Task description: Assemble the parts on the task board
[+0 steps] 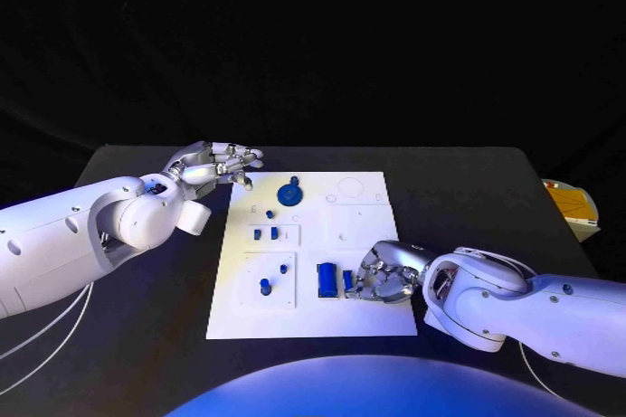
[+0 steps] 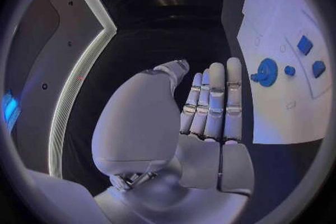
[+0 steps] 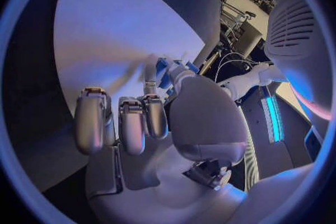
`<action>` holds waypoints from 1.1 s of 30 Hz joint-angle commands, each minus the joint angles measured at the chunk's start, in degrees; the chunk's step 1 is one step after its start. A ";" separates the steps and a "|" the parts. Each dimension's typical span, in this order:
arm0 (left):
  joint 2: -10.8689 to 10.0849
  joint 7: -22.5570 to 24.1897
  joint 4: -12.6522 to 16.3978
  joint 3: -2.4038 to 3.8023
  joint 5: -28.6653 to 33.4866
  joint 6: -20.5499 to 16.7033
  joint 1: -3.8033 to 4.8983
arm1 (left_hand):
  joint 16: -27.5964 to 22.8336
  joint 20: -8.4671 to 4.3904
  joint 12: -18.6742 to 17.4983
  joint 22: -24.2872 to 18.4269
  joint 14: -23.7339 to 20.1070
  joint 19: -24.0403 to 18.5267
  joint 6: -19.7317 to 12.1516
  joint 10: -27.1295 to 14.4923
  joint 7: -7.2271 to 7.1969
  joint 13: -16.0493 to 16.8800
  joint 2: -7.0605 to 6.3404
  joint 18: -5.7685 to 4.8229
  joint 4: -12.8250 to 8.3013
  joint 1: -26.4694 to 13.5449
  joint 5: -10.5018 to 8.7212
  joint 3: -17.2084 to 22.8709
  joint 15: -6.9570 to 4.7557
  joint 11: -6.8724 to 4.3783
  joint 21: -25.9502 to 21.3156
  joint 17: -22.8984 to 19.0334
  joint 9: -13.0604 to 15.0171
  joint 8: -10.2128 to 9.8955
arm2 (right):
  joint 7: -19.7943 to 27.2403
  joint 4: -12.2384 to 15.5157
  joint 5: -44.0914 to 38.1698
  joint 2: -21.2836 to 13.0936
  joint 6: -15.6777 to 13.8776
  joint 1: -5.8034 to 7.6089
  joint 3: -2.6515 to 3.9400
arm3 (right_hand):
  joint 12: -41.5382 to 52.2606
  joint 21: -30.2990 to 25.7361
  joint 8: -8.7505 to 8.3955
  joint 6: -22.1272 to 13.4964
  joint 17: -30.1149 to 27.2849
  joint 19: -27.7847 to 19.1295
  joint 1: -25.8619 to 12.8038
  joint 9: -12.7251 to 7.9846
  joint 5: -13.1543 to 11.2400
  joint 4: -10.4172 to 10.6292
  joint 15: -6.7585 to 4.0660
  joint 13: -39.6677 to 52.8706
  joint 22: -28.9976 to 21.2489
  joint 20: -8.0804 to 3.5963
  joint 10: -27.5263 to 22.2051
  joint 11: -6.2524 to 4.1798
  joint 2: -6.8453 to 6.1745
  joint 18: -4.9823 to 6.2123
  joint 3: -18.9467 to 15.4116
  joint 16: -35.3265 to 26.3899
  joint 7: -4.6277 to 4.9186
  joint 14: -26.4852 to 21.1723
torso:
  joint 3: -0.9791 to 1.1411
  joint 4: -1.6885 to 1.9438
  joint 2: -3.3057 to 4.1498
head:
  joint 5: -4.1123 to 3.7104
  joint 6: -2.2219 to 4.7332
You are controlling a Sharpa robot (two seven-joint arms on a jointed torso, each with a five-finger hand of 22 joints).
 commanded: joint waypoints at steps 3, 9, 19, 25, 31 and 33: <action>0.09 0.21 0.12 0.03 -0.11 0.96 0.01 | -0.30 0.19 0.27 0.06 -0.28 -0.01 -0.37 -0.37 -0.09 -0.06 0.33 0.74 -0.04 0.46 0.22 0.44 0.31 0.19 -0.24 0.06 0.08 0.22 | -1.28 -0.71 -0.15 0.74 -0.55 -0.05 0.01 | -0.09 0.32 0.26 0.05 14.67 2.67 0.27 0.08 0.33 0.00 -0.36 10.77 11.98 -0.47 3.80 -0.35 0.30 -0.73 -0.08 0.32 -0.24 5.88 | 0.02 -0.02 -0.03 | 0.04 0.01; 0.09 0.19 0.13 0.02 -0.11 0.94 0.00 | -0.30 0.19 0.28 0.07 -0.29 -0.01 -0.38 -0.38 -0.11 -0.07 0.37 0.74 -0.06 0.49 0.25 0.49 0.30 0.18 -0.24 0.06 0.08 0.23 | -1.60 -1.11 -0.47 1.28 0.13 -0.05 0.01 | -0.18 0.13 0.41 -0.17 14.57 2.62 2.09 0.14 -0.05 -0.85 -0.48 10.73 11.93 -0.55 3.77 -0.49 -0.24 -0.69 -0.15 0.29 -0.39 5.86 | -0.03 -0.03 -0.03 | 0.01 0.01; 0.08 0.17 0.05 0.01 -0.12 0.95 -0.02 | -0.31 0.19 0.29 0.08 -0.29 -0.02 -0.39 -0.38 -0.11 -0.08 0.41 0.75 -0.09 0.54 0.27 0.54 0.29 0.17 -0.24 0.06 0.09 0.24 | 0.04 0.20 -0.60 0.87 -2.97 -0.04 0.03 | -0.13 0.03 0.46 -0.24 14.58 2.60 2.76 0.14 -0.38 -1.04 -0.50 10.76 11.91 -0.58 3.78 -0.50 -0.49 -0.67 -0.22 0.29 -0.38 5.86 | -0.03 -0.12 -0.11 | 0.08 0.01; 0.09 0.15 -0.06 0.00 -0.12 0.96 -0.03 | -0.31 0.19 0.29 0.08 -0.29 -0.02 -0.39 -0.38 -0.11 -0.08 0.41 0.75 -0.09 0.54 0.27 0.54 0.29 0.17 -0.24 0.06 0.09 0.24 | 2.21 1.99 -0.24 0.21 -5.10 0.09 0.12 | -0.05 0.16 0.48 -0.22 14.61 2.63 2.72 0.13 -0.10 -0.88 -0.50 10.80 11.94 -0.59 3.80 -0.49 -0.44 -0.70 -0.26 0.30 -0.37 5.87 | -0.04 -0.07 -0.10 | -0.06 0.01; 0.14 0.11 -0.10 -0.01 -0.12 1.01 -0.05 | -0.31 0.19 0.29 0.08 -0.29 -0.02 -0.39 -0.38 -0.11 -0.08 0.41 0.75 -0.09 0.54 0.27 0.54 0.29 0.17 -0.24 0.06 0.09 0.24 | 3.10 3.40 -0.65 0.69 -5.33 0.19 0.17 | 0.64 0.88 0.61 -0.14 14.91 2.82 3.23 0.16 0.35 -1.00 -0.55 11.17 12.11 -0.62 4.02 -0.57 -0.49 -0.82 -0.23 0.41 -0.47 5.93 | -0.03 -0.03 -0.02 | -0.22 0.01; 0.18 0.10 -0.10 -0.02 -0.14 1.04 -0.05 | -0.31 0.19 0.29 0.08 -0.29 -0.02 -0.39 -0.38 -0.11 -0.08 0.41 0.75 -0.09 0.54 0.27 0.54 0.29 0.17 -0.24 0.06 0.09 0.24 | 3.14 3.32 -0.59 0.91 -5.16 0.20 0.18 | 0.64 0.88 0.61 -0.14 14.91 2.82 3.23 0.16 0.35 -1.00 -0.55 11.17 12.11 -0.62 4.02 -0.57 -0.49 -0.82 -0.23 0.41 -0.47 5.93 | -0.10 -0.05 -0.07 | -0.11 0.01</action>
